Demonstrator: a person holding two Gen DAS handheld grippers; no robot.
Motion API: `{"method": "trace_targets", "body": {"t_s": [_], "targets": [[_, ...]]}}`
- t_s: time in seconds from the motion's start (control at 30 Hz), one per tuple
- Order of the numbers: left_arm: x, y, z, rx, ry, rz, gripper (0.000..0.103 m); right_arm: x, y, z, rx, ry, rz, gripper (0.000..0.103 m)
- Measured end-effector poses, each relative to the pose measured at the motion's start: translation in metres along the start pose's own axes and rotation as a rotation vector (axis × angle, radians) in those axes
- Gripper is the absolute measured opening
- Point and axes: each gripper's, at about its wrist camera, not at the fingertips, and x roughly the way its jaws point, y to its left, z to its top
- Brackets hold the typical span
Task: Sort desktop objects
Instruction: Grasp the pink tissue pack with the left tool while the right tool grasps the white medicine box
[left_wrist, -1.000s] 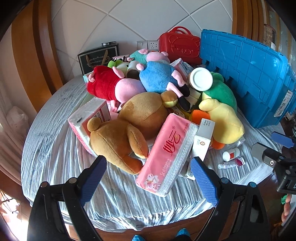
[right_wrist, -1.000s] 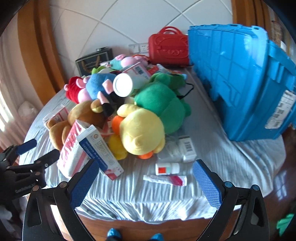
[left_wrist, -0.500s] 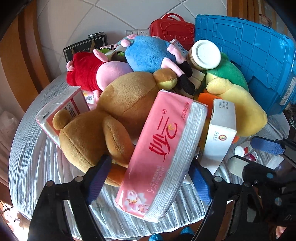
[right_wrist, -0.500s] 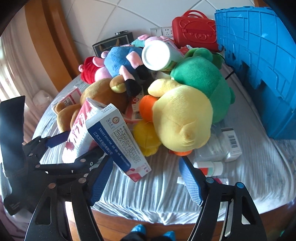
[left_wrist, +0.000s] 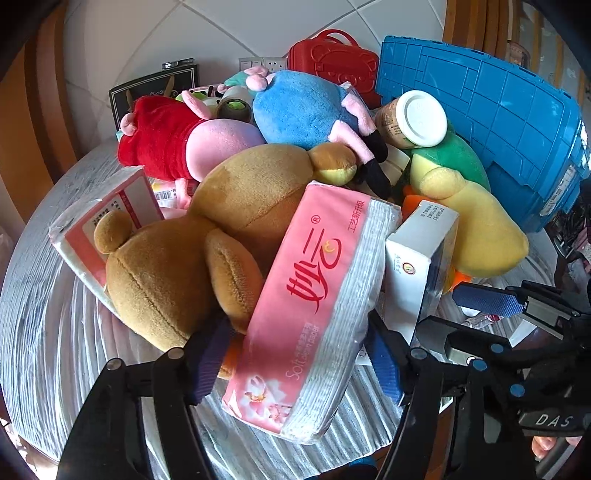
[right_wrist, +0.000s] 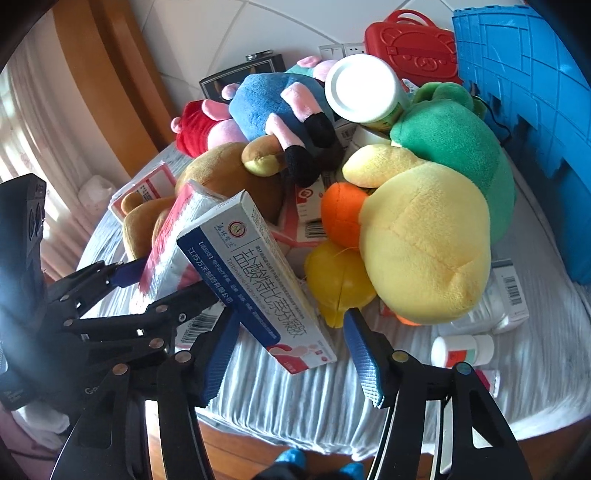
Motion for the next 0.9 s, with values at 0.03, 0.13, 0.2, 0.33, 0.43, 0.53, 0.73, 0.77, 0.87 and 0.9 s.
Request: {"method": "trace_targets", "body": {"t_s": [0.03, 0.13, 0.2, 0.33, 0.43, 0.53, 0.73, 0.77, 0.87, 0.9], "targets": [[0.001, 0.001, 0.001, 0.001, 0.001, -0.003, 0.069, 0.002, 0.0, 0.002, -0.005, 0.002, 0.005, 0.059], [0.0, 0.001, 0.002, 0.006, 0.007, -0.007, 0.069, 0.006, 0.005, 0.003, -0.045, 0.012, -0.002, 0.06], [0.001, 0.002, 0.003, 0.008, 0.005, -0.006, 0.069, 0.008, 0.007, 0.001, -0.059, 0.012, -0.011, 0.059], [0.002, 0.004, 0.005, 0.008, 0.0, 0.001, 0.068, 0.008, 0.006, -0.001, -0.048, -0.011, -0.002, 0.055], [0.008, 0.008, 0.013, 0.016, 0.0, 0.014, 0.068, 0.012, 0.008, 0.003, -0.062, -0.025, -0.011, 0.055], [0.016, 0.011, 0.023, 0.005, -0.002, 0.024, 0.069, 0.017, 0.006, 0.012, -0.057, -0.046, -0.034, 0.044], [0.012, 0.024, 0.022, -0.055, 0.009, 0.046, 0.066, 0.027, 0.014, 0.021, -0.087, -0.056, -0.034, 0.02], [0.011, 0.024, 0.021, -0.049, 0.005, 0.054, 0.066, 0.027, 0.012, 0.021, -0.088, -0.062, -0.046, 0.02], [0.011, 0.022, 0.019, -0.034, -0.004, 0.076, 0.066, 0.034, 0.004, 0.03, -0.05, -0.054, -0.022, 0.02], [0.013, 0.023, 0.02, -0.043, -0.002, 0.073, 0.066, 0.036, 0.003, 0.032, -0.057, -0.054, -0.021, 0.02]]}}
